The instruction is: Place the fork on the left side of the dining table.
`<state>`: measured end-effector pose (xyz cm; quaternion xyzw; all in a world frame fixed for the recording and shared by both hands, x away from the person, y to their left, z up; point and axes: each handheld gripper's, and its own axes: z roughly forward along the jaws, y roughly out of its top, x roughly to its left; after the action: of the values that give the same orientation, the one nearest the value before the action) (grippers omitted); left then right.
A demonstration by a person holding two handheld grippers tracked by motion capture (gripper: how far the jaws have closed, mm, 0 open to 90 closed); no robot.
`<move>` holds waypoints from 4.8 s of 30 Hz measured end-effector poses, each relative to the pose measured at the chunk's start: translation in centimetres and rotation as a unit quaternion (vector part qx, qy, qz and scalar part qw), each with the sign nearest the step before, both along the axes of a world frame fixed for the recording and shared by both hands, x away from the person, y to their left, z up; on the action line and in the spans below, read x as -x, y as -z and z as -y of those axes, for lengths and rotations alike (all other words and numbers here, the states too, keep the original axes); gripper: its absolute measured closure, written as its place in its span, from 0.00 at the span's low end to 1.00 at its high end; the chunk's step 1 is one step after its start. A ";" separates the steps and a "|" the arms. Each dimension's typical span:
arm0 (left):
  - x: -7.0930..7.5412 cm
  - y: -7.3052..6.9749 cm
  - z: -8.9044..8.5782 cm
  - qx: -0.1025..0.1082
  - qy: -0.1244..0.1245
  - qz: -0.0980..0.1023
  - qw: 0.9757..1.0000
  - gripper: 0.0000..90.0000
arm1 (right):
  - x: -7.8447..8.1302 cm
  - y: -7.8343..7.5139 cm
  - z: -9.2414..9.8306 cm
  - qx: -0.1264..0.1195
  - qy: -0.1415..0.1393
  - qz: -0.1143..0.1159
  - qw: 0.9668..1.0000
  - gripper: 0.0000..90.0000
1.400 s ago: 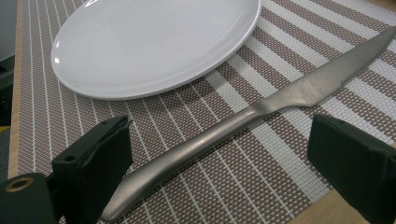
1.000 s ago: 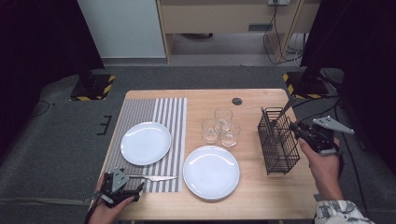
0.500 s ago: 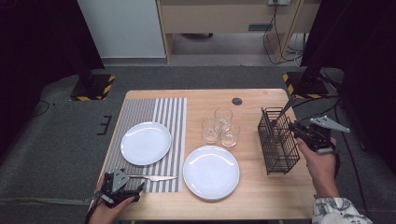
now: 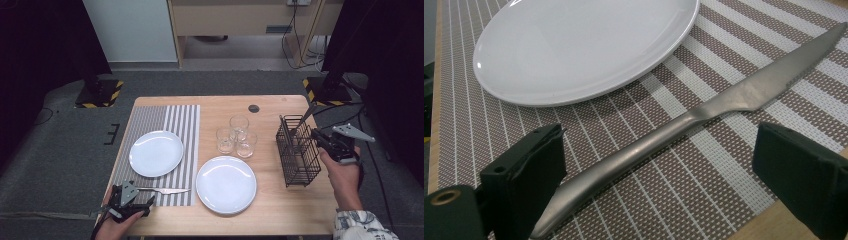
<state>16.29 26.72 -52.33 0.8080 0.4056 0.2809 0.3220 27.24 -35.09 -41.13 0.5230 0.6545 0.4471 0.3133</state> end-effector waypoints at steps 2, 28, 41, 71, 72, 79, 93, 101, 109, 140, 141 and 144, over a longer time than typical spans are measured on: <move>0.0 0.0 0.0 -0.001 0.000 -0.001 1.000 0.07 | 0.0 0.0 0.1 -0.004 -0.002 0.000 1.000 0.95; 0.0 0.0 0.0 -0.002 0.002 0.001 1.000 0.07 | -0.2 -1.0 -0.3 -0.022 -0.049 0.031 0.998 0.97; 0.0 0.0 0.0 -0.003 0.002 0.000 1.000 0.07 | -0.5 -0.8 0.4 -0.024 -0.057 0.047 0.997 0.97; 0.0 0.1 0.0 -0.002 0.002 -0.001 1.000 0.07 | -1.7 -1.8 1.0 -0.048 -0.077 0.089 0.992 0.97; 0.0 0.1 0.0 -0.002 0.002 -0.001 1.000 0.07 | -1.7 -1.9 0.9 -0.047 -0.079 0.091 0.992 0.97; 0.0 0.1 0.0 -0.003 0.002 -0.002 1.000 0.07 | -1.9 -2.6 0.9 -0.045 -0.082 0.103 0.990 0.97; 0.0 0.1 0.0 -0.005 0.004 -0.003 1.000 0.07 | -1.8 -4.0 1.4 -0.064 -0.089 0.122 0.986 0.97; 0.0 0.1 0.0 -0.004 0.003 -0.002 1.000 0.07 | -1.7 -4.6 1.8 -0.063 -0.094 0.129 0.985 0.97; 0.0 0.1 0.0 -0.006 0.005 -0.003 1.000 0.07 | -1.5 -5.2 1.9 -0.061 -0.095 0.135 0.984 0.97; 0.0 0.2 0.1 -0.005 0.006 -0.003 1.000 0.07 | -1.8 -8.2 1.6 -0.045 -0.101 0.146 0.983 0.97; 0.0 0.2 0.1 -0.005 0.006 -0.003 1.000 0.07 | -1.8 -8.3 1.5 -0.045 -0.101 0.147 0.983 0.97; 0.0 0.2 0.1 -0.005 0.007 -0.002 1.000 0.07 | -1.9 -8.3 1.3 -0.045 -0.101 0.146 0.983 0.97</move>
<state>16.28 26.65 -52.50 0.8128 0.3995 0.2788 0.3194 29.10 -36.36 -32.80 0.3970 0.6302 0.5769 0.3353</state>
